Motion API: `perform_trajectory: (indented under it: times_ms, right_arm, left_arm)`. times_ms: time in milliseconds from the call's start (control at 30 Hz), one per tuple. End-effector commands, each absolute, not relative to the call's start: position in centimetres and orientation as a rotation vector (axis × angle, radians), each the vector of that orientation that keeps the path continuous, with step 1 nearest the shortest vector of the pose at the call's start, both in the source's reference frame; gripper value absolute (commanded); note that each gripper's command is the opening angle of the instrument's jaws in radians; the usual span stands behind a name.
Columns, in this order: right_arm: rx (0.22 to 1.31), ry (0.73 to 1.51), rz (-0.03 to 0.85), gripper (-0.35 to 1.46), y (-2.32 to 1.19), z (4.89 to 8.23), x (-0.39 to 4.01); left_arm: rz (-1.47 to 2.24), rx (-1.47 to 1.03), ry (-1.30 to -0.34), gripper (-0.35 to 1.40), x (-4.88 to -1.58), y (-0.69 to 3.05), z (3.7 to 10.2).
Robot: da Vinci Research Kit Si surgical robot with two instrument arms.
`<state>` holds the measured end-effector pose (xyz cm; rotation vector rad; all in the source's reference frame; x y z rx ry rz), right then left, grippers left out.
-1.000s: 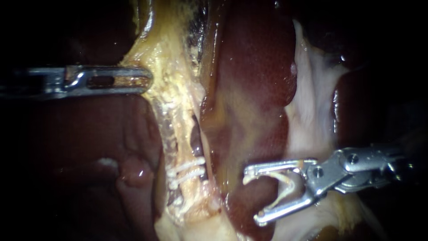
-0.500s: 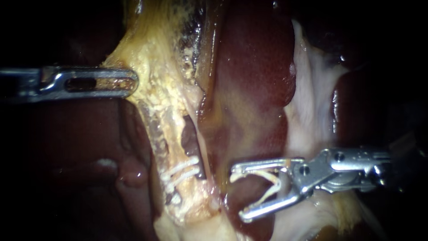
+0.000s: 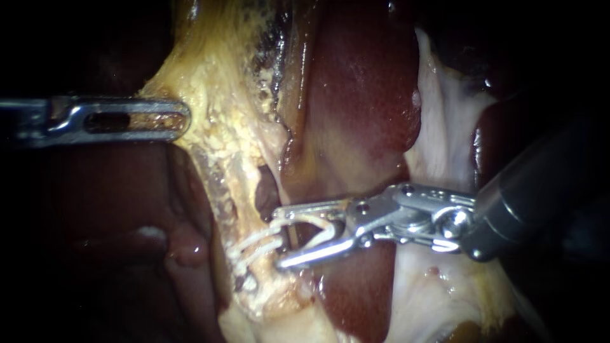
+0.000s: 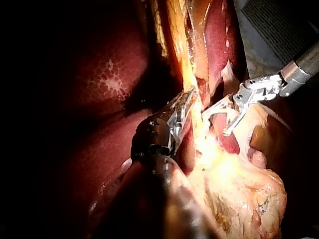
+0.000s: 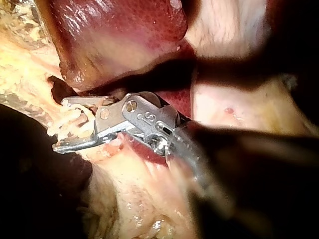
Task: Clipping third clip left tube
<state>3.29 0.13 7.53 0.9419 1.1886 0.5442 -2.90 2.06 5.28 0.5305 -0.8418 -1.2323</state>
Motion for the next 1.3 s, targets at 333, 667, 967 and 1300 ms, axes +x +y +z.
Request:
perform_trajectory:
  times_ms: [333,667,967,1300]
  right_arm:
    - [0.938,1.187,0.554,0.59,0.23,7.67,3.47]
    - [1.032,1.263,0.506,0.58,0.20,7.60,3.51]
    - [1.133,1.377,0.435,0.54,0.15,7.44,3.73]
    - [1.212,1.441,0.446,0.53,0.14,7.49,3.98]
  left_arm:
    - [-1.232,0.529,-0.844,-0.35,-2.91,2.04,5.25]
    - [-1.231,0.529,-0.844,-0.35,-2.90,2.04,5.25]
    - [-1.230,0.530,-0.844,-0.35,-2.90,2.05,5.27]
    - [-1.230,0.529,-0.845,-0.35,-2.90,2.05,5.28]
